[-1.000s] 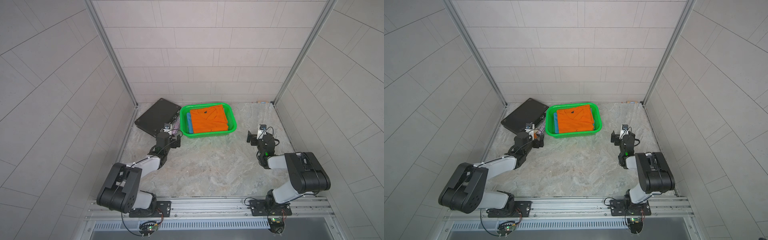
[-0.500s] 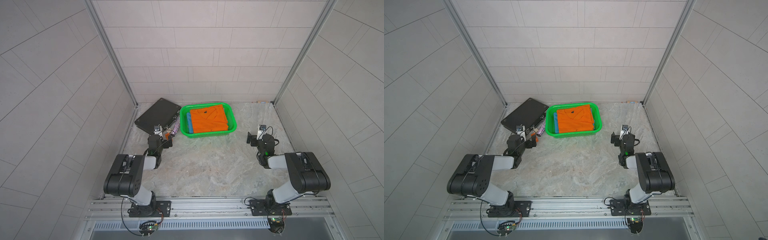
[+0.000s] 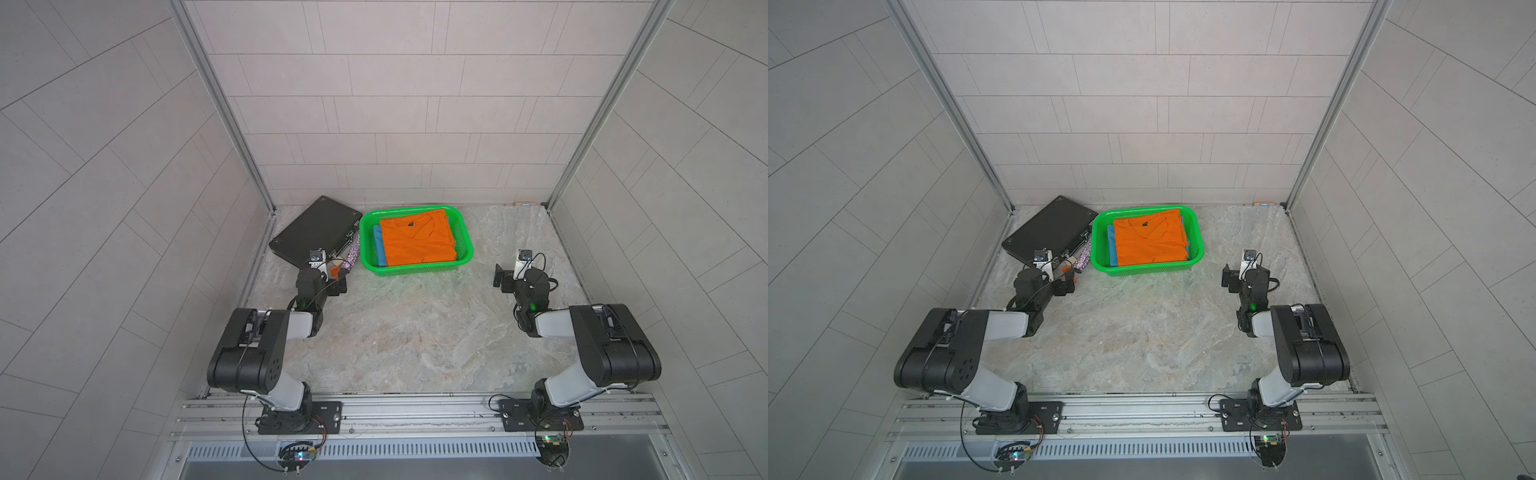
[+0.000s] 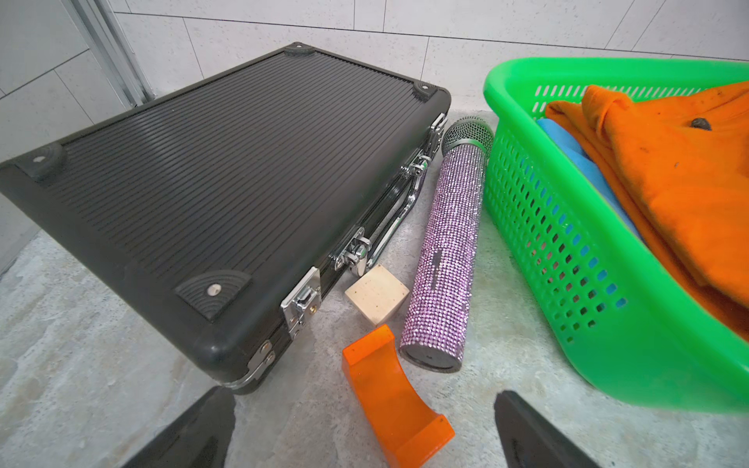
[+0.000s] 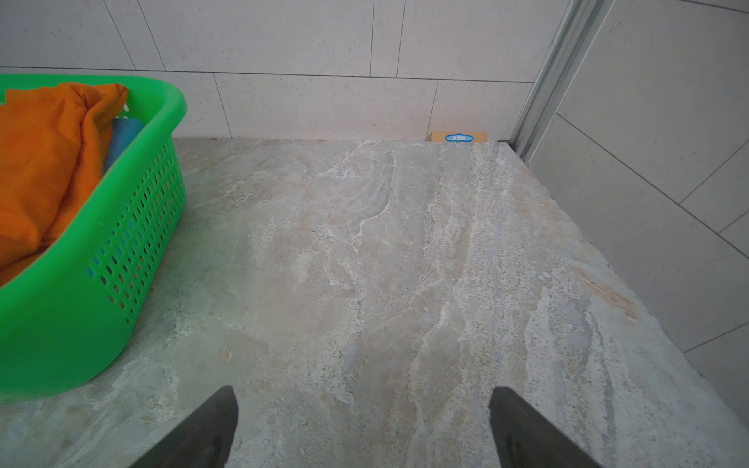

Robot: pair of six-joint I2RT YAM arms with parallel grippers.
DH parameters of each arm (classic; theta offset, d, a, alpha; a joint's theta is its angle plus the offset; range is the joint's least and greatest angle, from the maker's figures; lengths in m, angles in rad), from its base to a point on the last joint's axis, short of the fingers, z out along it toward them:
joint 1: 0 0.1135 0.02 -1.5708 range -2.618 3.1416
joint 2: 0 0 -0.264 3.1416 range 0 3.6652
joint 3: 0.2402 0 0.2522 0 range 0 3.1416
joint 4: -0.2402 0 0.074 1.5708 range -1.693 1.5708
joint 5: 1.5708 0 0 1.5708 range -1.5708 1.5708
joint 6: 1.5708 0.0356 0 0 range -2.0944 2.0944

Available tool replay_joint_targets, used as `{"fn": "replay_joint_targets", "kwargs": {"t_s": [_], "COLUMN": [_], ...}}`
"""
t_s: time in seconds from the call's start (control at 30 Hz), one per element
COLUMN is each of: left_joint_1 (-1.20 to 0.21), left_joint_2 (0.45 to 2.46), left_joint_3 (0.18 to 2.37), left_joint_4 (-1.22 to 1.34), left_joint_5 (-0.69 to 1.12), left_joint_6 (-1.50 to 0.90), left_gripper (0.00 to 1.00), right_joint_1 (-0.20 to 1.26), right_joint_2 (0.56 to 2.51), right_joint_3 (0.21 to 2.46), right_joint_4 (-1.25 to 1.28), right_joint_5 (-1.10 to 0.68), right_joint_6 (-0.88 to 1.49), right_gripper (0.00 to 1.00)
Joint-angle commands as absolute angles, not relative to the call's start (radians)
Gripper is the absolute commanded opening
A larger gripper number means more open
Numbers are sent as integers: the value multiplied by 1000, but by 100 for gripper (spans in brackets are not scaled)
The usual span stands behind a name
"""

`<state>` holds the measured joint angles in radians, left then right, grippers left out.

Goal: Put the folded t-shirts into the basket
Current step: Reset both arms

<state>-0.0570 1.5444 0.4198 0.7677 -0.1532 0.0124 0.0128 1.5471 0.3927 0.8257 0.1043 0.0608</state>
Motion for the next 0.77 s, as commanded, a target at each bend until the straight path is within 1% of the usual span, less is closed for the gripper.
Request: {"fn": "replay_joint_targets", "kwargs": {"t_s": [0.0, 0.73], "left_joint_1": [-53, -52], "left_joint_2": [1528, 1529], "left_joint_3": [433, 433], "left_joint_4": [755, 754], "left_joint_5": [-141, -139], "left_joint_6": [4, 3], "left_gripper": [100, 100], "right_joint_1": [9, 9], "right_joint_2": [1533, 1532], "right_joint_3": [402, 401], "right_joint_4": [824, 823], "right_joint_5": [98, 98], "right_joint_6": [69, 67], "right_gripper": [100, 100]}}
